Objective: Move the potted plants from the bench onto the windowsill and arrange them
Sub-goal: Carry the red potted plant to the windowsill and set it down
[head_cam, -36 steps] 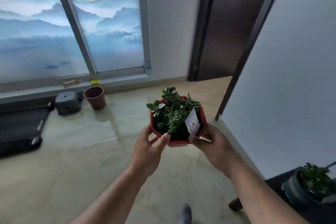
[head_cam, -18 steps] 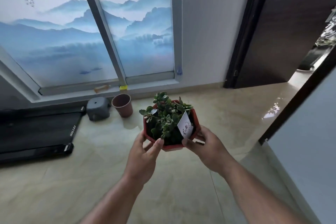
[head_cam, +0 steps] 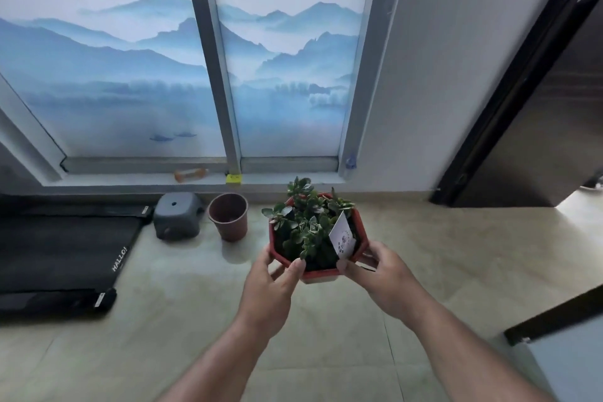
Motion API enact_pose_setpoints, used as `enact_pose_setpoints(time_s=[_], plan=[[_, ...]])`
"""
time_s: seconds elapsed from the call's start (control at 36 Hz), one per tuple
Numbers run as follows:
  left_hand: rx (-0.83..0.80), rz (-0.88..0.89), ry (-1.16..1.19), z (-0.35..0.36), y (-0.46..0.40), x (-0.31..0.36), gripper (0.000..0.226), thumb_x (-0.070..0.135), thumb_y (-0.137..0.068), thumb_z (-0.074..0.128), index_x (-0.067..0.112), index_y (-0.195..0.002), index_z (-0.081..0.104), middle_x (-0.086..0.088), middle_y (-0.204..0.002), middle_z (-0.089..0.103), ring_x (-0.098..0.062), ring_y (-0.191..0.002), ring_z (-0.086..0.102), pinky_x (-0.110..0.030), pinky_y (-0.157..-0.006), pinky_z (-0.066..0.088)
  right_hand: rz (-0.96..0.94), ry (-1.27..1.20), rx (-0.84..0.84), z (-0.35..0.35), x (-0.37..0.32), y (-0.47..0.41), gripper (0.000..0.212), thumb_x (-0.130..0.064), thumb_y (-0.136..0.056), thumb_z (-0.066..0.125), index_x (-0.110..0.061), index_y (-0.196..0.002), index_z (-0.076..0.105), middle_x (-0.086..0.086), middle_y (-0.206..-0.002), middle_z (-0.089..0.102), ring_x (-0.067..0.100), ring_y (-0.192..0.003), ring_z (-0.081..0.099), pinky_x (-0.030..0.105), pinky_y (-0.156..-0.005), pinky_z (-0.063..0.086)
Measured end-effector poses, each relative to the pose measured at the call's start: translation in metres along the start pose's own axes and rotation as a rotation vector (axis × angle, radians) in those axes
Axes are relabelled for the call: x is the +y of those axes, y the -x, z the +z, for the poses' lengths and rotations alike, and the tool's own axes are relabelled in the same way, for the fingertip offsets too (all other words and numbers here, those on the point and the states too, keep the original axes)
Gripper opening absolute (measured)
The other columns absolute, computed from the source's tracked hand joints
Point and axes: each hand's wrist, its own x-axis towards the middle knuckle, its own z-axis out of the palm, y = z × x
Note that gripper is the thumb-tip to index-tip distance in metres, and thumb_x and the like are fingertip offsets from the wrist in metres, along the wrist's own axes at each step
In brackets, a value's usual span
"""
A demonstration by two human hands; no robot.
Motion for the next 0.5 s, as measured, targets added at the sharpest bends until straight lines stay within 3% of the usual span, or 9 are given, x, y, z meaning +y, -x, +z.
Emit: enact_pose_setpoints(time_s=[0.11, 0.19, 0.36, 0.5], plan=[[0.001, 0.014, -0.024, -0.018, -0.063, 0.012, 0.04, 0.013, -0.091, 0.07, 0.03, -0.125, 0.057, 0.018, -0.111, 0.07, 0.002, -0.101, 0.068, -0.01, -0.074, 0.053, 0.008, -0.014, 0.002, 0.012, -0.023, -0.057, 0.057, -0.05, -0.071, 0.083, -0.026, -0.119, 0.063, -0.013, -0.122, 0.069, -0.001, -0.12, 0.061, 0.018, -0.09, 0.049], [0.003, 0.003, -0.044, -0.027, -0.116, 0.013, 0.045, 0.018, -0.091, 0.071, 0.028, -0.132, 0.055, 0.017, -0.117, 0.069, -0.008, -0.113, 0.066, -0.017, -0.084, 0.055, 0.014, -0.008, 0.006, 0.016, -0.032, -0.108, 0.059, -0.051, -0.073, 0.084, -0.028, -0.122, 0.063, -0.014, -0.123, 0.07, -0.001, -0.12, 0.061, 0.018, -0.09, 0.049], [0.002, -0.032, -0.067, -0.033, -0.215, 0.006, 0.038, 0.022, -0.092, 0.069, 0.032, -0.127, 0.056, 0.014, -0.121, 0.069, -0.006, -0.115, 0.064, -0.013, -0.083, 0.053, 0.034, 0.013, -0.033, 0.014, -0.032, -0.215, 0.056, -0.05, -0.077, 0.085, -0.033, -0.126, 0.062, -0.016, -0.125, 0.07, 0.002, -0.122, 0.061, 0.031, -0.103, 0.05], [0.054, -0.072, -0.087, -0.03, -0.317, 0.003, 0.041, 0.02, -0.094, 0.067, 0.029, -0.131, 0.055, 0.009, -0.124, 0.069, -0.008, -0.118, 0.063, -0.024, -0.095, 0.052, 0.021, 0.004, -0.112, 0.01, -0.035, -0.33, 0.051, -0.044, -0.08, 0.085, -0.034, -0.125, 0.062, -0.017, -0.124, 0.071, 0.001, -0.121, 0.061, 0.034, -0.105, 0.05]])
